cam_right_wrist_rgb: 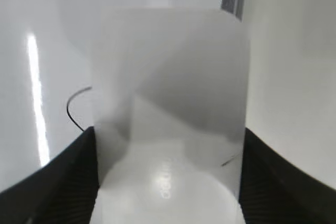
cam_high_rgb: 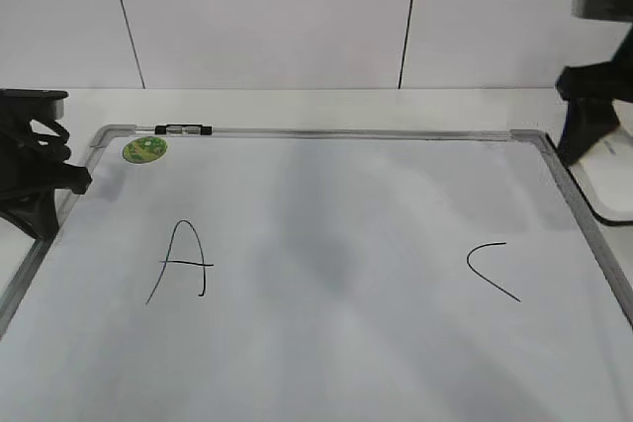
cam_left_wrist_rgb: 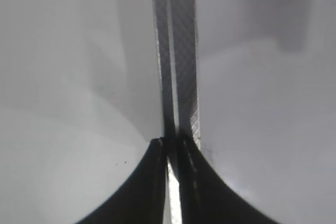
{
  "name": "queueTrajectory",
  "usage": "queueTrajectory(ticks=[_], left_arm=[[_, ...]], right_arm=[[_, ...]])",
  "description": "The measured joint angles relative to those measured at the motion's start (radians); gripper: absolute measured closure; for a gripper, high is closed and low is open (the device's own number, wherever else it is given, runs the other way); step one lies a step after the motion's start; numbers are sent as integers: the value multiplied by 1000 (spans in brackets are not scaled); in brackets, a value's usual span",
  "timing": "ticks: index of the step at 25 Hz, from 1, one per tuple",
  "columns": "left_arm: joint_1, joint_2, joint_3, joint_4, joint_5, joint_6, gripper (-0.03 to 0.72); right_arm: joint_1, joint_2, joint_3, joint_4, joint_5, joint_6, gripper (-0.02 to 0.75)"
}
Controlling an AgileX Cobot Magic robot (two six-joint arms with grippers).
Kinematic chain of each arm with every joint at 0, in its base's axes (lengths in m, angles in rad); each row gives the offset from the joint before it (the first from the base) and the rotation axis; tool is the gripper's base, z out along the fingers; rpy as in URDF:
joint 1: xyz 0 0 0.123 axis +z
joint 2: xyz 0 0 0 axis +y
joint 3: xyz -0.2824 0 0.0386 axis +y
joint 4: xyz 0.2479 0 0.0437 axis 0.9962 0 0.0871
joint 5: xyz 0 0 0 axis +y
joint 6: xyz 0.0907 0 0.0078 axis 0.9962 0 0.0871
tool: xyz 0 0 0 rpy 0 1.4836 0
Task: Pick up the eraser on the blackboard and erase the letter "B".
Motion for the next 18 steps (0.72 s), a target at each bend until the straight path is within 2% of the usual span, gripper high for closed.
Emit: queueTrajectory(ticks=[5, 10, 18], left_arm=[[2, 0, 0, -9, -2, 0, 657], [2, 0, 0, -14, -4, 2, 657], [2, 0, 0, -22, -9, 3, 657]], right_arm=[[-57, -24, 139, 60, -7, -71, 202], [-65, -24, 221, 81, -92, -90, 202], [-67, -24, 258, 85, -206, -66, 202]])
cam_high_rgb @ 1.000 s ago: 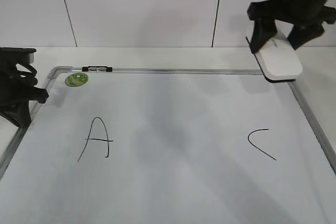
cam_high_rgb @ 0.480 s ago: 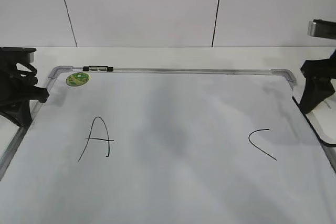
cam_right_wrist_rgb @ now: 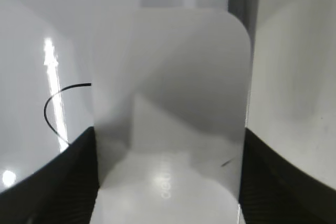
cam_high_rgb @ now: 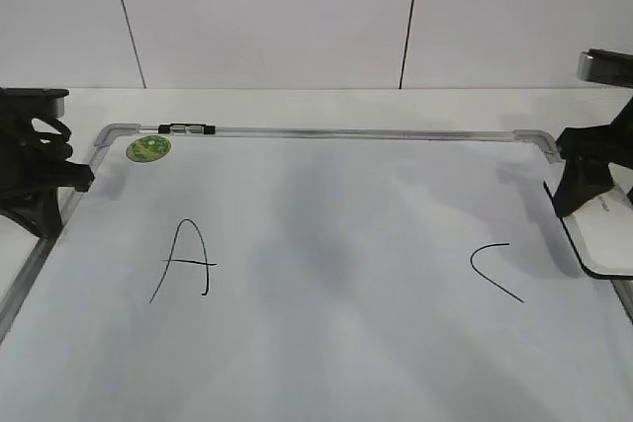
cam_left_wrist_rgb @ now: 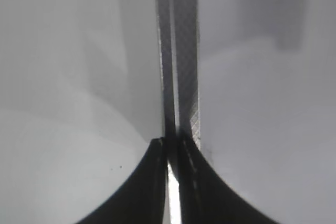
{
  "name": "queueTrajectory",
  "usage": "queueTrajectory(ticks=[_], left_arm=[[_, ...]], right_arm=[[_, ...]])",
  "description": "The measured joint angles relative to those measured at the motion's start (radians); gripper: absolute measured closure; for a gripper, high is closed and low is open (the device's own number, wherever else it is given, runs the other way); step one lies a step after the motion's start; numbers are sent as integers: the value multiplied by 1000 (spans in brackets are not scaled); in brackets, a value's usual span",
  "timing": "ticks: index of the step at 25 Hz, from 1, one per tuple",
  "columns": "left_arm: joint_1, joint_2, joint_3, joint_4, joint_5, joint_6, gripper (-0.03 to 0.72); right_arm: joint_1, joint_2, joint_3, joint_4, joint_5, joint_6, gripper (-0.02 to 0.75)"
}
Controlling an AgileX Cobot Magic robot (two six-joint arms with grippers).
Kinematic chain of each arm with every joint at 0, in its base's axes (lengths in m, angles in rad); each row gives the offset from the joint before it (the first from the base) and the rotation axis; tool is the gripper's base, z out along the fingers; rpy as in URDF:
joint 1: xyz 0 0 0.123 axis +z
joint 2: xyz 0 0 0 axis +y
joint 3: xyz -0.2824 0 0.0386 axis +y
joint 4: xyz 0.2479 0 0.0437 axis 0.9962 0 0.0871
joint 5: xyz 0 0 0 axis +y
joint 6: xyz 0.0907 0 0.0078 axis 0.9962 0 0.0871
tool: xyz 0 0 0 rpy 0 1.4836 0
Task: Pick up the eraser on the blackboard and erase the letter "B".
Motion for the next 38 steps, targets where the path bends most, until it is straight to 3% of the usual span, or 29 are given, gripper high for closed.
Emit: queueTrajectory(ticks=[38], left_arm=[[0, 0, 0, -24, -20, 6, 657]], right_arm=[[0, 92, 49, -10, -74, 18, 202]])
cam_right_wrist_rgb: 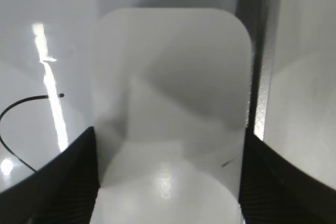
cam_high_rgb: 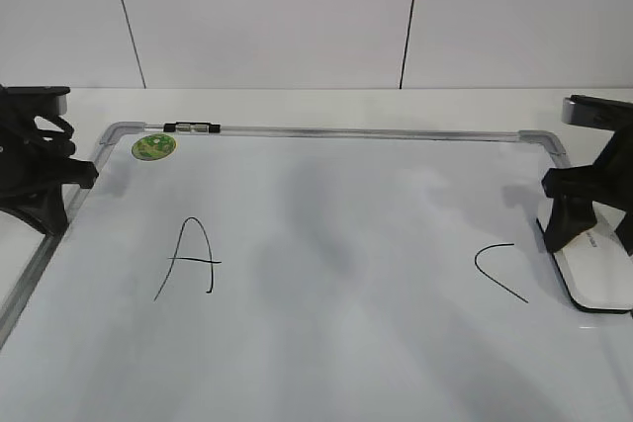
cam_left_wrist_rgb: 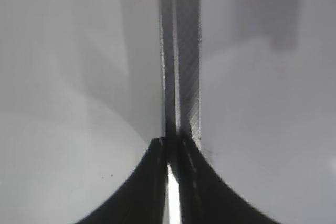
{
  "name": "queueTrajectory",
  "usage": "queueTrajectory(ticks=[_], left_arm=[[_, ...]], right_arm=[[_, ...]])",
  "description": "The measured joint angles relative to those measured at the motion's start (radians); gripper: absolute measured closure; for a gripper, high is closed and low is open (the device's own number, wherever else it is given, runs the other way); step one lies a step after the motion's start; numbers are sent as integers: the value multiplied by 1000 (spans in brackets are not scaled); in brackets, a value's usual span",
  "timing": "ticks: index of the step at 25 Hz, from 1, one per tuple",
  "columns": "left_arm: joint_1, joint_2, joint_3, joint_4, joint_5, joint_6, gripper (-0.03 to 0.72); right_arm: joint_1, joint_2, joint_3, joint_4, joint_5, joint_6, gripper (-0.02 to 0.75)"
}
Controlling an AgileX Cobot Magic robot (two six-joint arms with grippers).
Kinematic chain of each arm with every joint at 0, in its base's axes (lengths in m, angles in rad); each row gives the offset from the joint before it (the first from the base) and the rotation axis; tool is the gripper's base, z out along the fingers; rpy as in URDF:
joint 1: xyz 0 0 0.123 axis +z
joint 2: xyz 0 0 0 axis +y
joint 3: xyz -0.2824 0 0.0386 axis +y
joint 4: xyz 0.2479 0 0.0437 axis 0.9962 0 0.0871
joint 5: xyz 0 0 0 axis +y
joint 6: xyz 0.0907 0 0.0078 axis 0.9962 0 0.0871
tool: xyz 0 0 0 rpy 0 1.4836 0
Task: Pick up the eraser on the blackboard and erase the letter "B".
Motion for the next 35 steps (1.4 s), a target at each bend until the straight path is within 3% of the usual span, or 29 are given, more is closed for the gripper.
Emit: queueTrajectory(ticks=[12, 22, 28, 35], left_arm=[[0, 0, 0, -1, 0, 1, 657], [0, 0, 0, -1, 0, 1, 657], [0, 0, 0, -1, 0, 1, 655], [0, 0, 0, -1, 0, 2, 580]], right_arm=[[0, 2, -13, -1, 32, 0, 141], [0, 2, -188, -4, 240, 0, 145], [0, 2, -283, -2, 261, 2, 145], [0, 1, -289, 2, 265, 9, 147]])
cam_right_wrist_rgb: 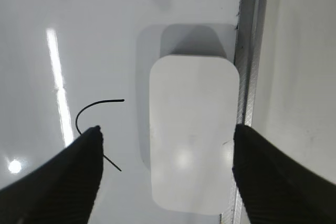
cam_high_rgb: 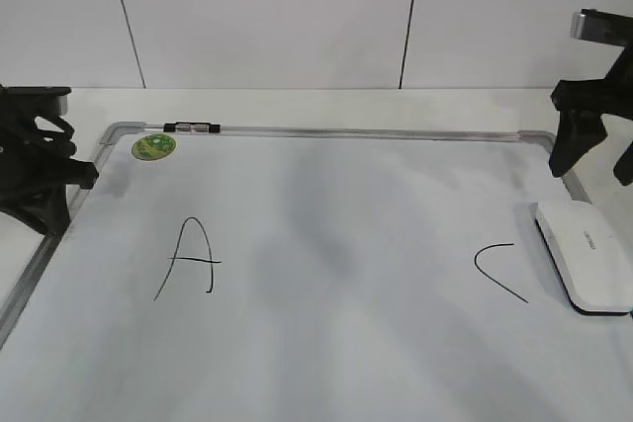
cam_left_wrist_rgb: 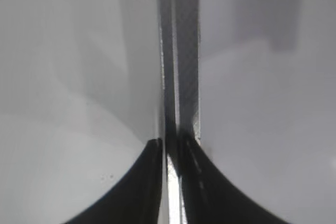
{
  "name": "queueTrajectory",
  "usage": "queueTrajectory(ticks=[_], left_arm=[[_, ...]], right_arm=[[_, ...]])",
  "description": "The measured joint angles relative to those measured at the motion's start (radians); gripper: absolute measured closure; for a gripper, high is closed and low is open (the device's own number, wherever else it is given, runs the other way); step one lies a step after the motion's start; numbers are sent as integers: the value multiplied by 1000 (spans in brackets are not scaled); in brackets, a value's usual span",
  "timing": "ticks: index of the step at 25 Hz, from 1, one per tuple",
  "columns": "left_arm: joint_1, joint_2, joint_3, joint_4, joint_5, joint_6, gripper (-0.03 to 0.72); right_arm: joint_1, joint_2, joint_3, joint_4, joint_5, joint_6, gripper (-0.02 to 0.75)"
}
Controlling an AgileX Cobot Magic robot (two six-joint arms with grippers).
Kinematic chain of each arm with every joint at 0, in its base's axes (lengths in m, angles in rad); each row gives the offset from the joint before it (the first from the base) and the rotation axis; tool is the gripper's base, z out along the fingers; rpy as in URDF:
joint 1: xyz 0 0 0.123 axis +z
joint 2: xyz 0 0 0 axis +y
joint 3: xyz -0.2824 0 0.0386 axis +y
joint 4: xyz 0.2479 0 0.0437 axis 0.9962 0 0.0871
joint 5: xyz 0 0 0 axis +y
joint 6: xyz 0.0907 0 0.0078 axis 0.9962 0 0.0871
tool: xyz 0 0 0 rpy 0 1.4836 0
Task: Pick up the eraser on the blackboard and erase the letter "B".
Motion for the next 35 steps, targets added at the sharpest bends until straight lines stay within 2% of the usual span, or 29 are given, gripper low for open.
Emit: queueTrajectory(ticks=[5, 8, 16, 24, 35], left_arm=[[0, 0, 0, 7, 0, 0, 423], [0, -2, 0, 17, 0, 0, 394], [-2, -80, 17, 38, 123, 2, 391], [-2, -184, 17, 74, 352, 2, 444], [-2, -481, 53, 75, 388, 2, 454]], right_arm=[[0, -44, 0, 14, 1, 4, 150], [0, -80, 0, 31, 5, 8, 151], [0, -196, 18, 104, 8, 10, 151], [0, -391, 173, 104, 11, 12, 152], [0, -780, 361, 82, 23, -4, 152]])
